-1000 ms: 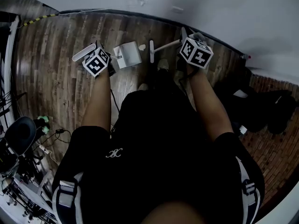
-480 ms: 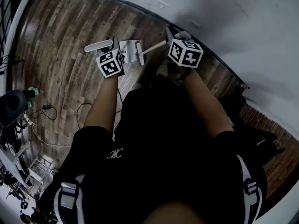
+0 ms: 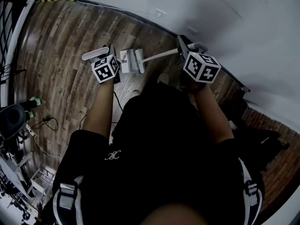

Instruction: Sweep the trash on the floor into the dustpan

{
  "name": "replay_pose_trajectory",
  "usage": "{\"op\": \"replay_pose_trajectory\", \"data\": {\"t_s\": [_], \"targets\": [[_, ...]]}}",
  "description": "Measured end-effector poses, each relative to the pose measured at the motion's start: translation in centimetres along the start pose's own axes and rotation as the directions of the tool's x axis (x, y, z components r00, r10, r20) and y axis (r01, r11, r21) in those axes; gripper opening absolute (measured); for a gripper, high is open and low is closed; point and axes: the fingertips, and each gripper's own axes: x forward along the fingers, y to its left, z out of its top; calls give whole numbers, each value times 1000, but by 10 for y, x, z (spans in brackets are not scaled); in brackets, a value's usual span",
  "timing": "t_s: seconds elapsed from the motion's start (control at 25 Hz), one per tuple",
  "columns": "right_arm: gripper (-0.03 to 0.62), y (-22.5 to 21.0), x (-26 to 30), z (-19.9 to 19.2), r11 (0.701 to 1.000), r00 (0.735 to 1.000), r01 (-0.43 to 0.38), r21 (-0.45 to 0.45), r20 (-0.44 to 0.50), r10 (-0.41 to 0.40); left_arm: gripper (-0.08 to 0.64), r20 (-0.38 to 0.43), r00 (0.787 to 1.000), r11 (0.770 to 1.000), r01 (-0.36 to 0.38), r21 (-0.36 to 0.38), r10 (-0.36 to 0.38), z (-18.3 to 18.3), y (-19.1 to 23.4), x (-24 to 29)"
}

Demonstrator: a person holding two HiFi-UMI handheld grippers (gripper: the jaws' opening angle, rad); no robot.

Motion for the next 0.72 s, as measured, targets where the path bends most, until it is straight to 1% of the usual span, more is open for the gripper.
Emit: {"op": "replay_pose_trajectory", "data": {"t_s": [0.08, 0.2, 0.28, 0.36, 0.44, 0.56, 0.72], "targets": [[54, 5, -14, 6, 999, 1000, 14, -45, 13, -13, 107, 21, 1000, 1000, -4, 13, 4, 17, -3, -11], [54, 14, -32, 17, 991, 999, 40, -124, 42, -35, 106, 53, 999, 998, 3, 65, -7, 48, -15, -28], [54, 19, -41, 24, 982, 997, 55, -178, 61, -45, 100, 73, 997, 993, 25, 118, -34, 69, -27, -42], [54, 21, -50, 31, 973, 995, 76, -218, 81, -59, 97, 100, 992, 984, 59, 169, -76, 90, -43, -60], [54, 19, -57, 41, 966, 990, 105, -238, 113, -80, 94, 143, 982, 972, 92, 216, -125, 116, -61, -81], [52, 14, -67, 60, 957, 980, 146, -250, 172, -105, 90, 210, 959, 953, 131, 274, -192, 153, -86, -109], [46, 6, -72, 74, 949, 967, 173, -264, 227, -114, 86, 259, 937, 938, 150, 311, -235, 179, -106, -127]]}}
